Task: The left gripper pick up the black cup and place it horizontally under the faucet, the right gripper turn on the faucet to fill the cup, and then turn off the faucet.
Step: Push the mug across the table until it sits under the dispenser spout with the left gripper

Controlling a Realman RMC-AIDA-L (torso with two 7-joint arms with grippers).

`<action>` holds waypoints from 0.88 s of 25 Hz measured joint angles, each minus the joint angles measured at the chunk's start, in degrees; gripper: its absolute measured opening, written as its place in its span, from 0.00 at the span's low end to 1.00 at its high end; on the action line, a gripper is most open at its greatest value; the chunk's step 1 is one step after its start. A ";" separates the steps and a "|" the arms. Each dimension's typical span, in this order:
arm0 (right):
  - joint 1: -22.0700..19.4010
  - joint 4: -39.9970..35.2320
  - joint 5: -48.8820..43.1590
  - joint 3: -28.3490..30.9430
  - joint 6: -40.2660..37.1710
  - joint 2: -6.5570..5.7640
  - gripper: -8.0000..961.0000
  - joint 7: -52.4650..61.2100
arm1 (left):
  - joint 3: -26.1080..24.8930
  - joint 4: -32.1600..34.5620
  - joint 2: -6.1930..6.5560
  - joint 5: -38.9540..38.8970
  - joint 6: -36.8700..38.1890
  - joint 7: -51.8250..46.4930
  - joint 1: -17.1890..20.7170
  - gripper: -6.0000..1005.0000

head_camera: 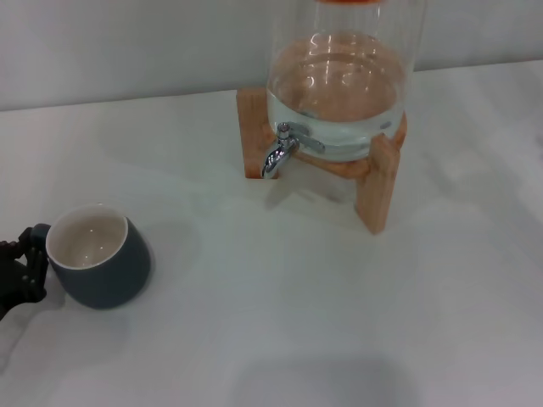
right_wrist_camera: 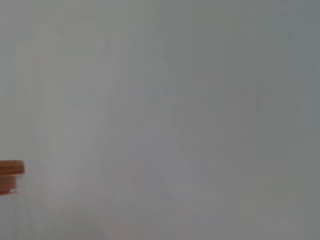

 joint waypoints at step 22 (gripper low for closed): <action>-0.05 0.00 -0.01 0.00 0.66 0.18 0.71 0.00 | -0.01 -1.01 -0.21 -0.13 -0.19 -2.88 -6.52 0.12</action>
